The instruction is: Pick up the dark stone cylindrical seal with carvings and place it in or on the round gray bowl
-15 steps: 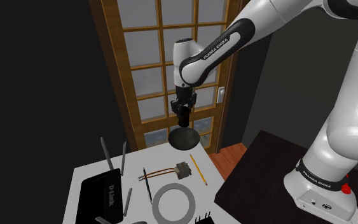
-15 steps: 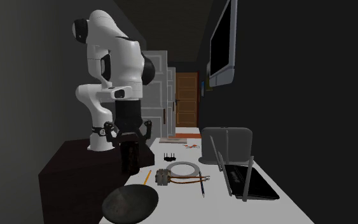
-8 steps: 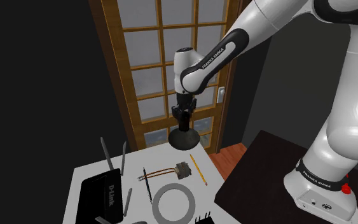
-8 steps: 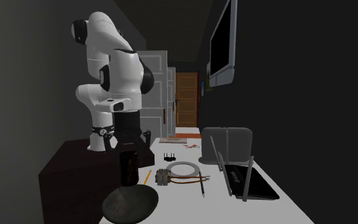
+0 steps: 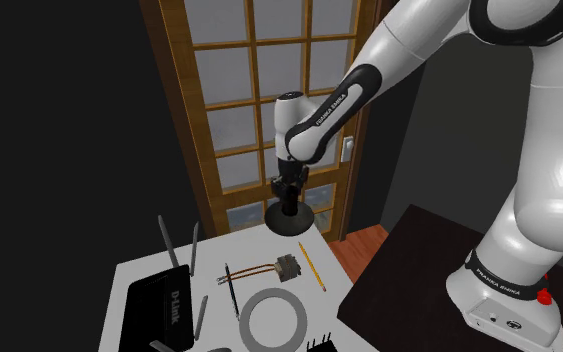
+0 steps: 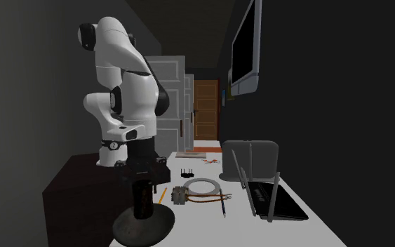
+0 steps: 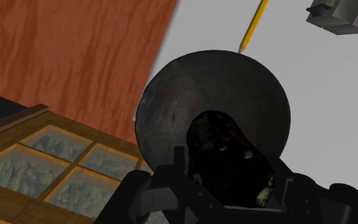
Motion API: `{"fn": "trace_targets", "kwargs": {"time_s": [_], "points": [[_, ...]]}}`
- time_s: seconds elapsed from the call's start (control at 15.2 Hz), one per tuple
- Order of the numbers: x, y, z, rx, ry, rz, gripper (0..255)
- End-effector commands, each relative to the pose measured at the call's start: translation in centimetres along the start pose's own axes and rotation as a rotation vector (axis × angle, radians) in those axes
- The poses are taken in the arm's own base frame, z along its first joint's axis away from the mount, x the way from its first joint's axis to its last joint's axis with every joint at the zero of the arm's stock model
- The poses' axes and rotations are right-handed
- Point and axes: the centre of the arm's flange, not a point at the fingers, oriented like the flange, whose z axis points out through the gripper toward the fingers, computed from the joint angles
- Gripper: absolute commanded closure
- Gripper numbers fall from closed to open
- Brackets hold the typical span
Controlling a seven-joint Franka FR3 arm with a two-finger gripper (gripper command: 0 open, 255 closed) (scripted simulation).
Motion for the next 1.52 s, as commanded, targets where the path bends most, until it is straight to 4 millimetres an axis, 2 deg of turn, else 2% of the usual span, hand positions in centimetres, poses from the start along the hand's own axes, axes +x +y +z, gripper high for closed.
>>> {"fn": "trace_targets", "kwargs": {"time_s": [0.0,0.07,0.59,0.66,0.99,1.25,1.45], "points": [[0.0,0.0,1.0,0.000,0.001,0.000,255],[0.0,0.0,1.6,0.000,0.001,0.000,255],[0.0,0.0,1.6,0.000,0.001,0.000,255],[0.0,0.0,1.6,0.000,0.001,0.000,0],[0.0,0.0,1.6,0.000,0.001,0.000,0],[0.0,0.0,-3.4,0.000,0.001,0.000,0],[0.0,0.0,-3.4,0.000,0.001,0.000,0]]}}
